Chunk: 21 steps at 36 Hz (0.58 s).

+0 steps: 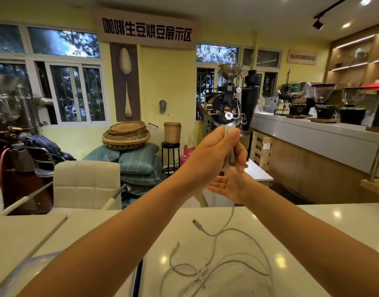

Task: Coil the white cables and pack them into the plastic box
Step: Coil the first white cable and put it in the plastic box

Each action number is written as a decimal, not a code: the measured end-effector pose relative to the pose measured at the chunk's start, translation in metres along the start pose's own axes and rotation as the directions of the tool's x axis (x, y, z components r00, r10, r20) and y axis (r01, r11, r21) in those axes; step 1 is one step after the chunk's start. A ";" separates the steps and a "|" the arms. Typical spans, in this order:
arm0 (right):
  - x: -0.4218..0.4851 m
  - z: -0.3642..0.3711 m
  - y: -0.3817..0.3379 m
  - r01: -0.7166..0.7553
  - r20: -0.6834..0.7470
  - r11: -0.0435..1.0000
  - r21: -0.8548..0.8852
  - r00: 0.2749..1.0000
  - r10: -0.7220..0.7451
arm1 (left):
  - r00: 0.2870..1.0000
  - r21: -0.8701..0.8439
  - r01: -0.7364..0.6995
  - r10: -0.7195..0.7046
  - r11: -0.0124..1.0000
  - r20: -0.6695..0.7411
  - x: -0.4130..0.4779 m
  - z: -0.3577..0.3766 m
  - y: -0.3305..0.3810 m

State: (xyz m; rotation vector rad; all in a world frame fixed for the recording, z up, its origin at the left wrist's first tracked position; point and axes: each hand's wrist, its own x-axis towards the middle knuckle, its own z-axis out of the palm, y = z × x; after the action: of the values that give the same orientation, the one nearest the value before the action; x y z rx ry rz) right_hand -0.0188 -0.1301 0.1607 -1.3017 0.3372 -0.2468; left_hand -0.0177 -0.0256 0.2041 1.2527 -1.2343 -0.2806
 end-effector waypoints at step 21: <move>-0.021 0.007 0.021 0.154 0.143 0.720 -0.677 0.987 -0.077 | 0.911 0.204 0.063 0.028 0.977 -0.412 0.033 -0.049 -0.037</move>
State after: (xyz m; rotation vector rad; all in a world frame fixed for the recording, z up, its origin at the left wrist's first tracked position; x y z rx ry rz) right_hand -0.0359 -0.1106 0.1448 -2.0793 0.2621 -0.1570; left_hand 0.0509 -0.0367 0.2005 1.4208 -0.9008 0.1092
